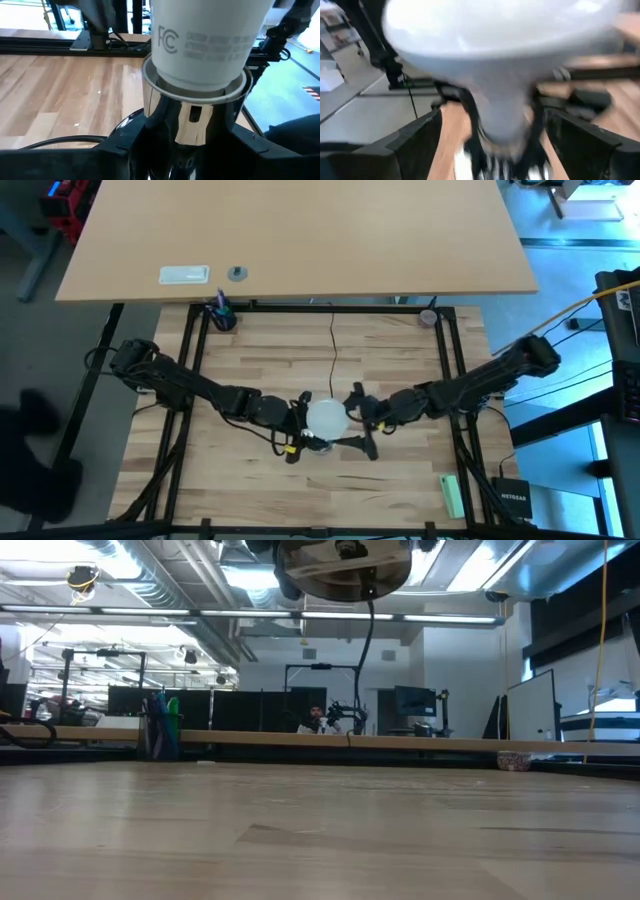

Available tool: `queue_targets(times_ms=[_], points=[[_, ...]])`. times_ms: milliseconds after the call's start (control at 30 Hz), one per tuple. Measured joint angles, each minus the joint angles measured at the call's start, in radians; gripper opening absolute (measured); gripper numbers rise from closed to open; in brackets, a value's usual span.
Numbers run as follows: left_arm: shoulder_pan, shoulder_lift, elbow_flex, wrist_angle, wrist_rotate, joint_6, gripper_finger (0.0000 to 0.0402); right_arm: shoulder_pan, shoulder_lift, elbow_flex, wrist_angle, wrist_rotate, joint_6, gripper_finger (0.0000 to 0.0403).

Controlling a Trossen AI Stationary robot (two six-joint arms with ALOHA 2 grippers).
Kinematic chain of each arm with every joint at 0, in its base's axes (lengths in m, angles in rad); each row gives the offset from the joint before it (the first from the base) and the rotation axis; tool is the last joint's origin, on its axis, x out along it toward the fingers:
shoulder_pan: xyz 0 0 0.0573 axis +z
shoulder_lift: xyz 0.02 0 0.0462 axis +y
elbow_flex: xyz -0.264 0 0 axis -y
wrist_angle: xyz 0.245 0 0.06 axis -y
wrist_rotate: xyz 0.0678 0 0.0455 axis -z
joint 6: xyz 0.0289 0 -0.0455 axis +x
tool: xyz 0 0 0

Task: Screw lightbulb
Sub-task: Insert the lightbulb into the lamp

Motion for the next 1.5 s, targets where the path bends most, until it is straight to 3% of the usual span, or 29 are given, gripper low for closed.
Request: queue_targets(times_ms=[167,333,467,600,700,900,1133,1200,1433,1500], points=[[0.001,-0.001,0.0,-0.001,-0.001,-0.005,0.017,-0.007,0.098,0.0,0.146,-0.009,-0.058,0.0347],[-0.004,-0.001,0.001,0.007,0.074,0.011,0.017,-0.015,0.11,0.0,0.185,-0.122,-0.09,0.0336],[-0.005,-0.001,0.002,0.005,0.117,0.027,0.017,-0.013,0.11,0.0,0.212,-0.163,-0.122,0.0288],[-0.005,-0.001,0.002,0.003,0.12,0.027,0.017,-0.016,0.113,0.0,0.213,-0.152,-0.147,0.0209],[-0.003,-0.001,0.002,0.003,0.115,0.019,0.017,-0.016,0.113,0.0,0.205,-0.101,-0.152,0.0143],[-0.007,-0.001,0.001,-0.027,-0.047,0.012,0.017,-0.002,0.113,0.0,0.179,0.075,-0.148,0.0141],[-0.017,-0.001,0.001,-0.029,-0.367,-0.05,0.017,0.035,0.114,-0.001,0.16,0.514,-0.058,0.0141],[-0.018,0.001,0.001,-0.01,-0.418,-0.074,0.017,0.036,0.125,0.002,0.174,0.581,-0.035,0.0141],[-0.021,0.003,0.001,-0.021,-0.429,-0.108,0.017,0.03,0.134,0.0,0.202,0.522,-0.041,0.0141],[-0.026,0.003,0.001,-0.025,-0.43,-0.099,0.017,0.032,0.133,0.0,0.206,0.493,-0.066,0.0159]])
